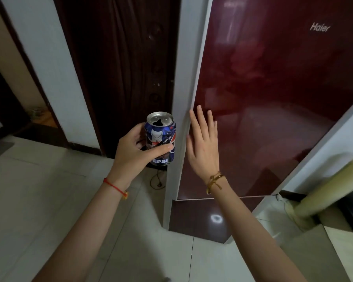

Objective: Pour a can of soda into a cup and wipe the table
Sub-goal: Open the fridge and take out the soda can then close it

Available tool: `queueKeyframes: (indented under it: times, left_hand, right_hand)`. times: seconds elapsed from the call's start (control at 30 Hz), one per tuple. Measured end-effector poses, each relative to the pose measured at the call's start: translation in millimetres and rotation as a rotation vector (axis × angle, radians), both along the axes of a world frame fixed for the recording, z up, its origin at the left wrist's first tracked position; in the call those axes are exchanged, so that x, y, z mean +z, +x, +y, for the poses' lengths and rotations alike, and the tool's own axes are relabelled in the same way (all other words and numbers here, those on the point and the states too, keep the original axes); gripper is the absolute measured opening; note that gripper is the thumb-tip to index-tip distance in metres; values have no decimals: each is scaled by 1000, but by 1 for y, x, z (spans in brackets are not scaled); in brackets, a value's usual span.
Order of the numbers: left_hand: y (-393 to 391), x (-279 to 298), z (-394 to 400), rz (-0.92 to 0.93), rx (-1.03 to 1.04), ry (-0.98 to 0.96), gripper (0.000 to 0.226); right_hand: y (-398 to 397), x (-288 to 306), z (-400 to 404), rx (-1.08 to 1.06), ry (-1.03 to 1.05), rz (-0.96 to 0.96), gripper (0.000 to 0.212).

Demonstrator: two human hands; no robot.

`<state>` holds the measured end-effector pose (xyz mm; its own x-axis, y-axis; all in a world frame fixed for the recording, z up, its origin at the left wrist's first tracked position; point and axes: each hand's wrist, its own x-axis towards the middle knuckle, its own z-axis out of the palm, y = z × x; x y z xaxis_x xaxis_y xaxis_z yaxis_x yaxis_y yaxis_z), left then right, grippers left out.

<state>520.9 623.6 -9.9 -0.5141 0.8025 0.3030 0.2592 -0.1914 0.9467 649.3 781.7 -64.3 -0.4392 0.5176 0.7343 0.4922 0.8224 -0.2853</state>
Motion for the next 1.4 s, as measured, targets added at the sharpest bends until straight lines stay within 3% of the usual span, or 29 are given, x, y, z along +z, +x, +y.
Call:
queueKeyframes:
  times: [0.37,0.8,0.97,1.07,1.23,1.4]
  left_hand:
    - [-29,0,60,3,8,-4,53]
    - [-61,-5,104,1,-87,-32,56]
    - [-72,-6,113,-23,-139,-49,58]
    - [-75,-6,116,-42,-182,-47,59]
    - [-76,-5,118,-55,-251,-49,59]
    - [-74,-9,122,-83,-333,-48,66]
  right_hand:
    - [-41,2,57,-123,28,-97,81]
    - [-72,8,94,-300,49,-203,81]
    - [-72,12,92,-278,4,-215,81]
    - [-70,18,88,-191,-66,-145,77]
    - [-60,23,68,-75,-334,158,63]
    - [-40,19,34,-100,-773,415,48]
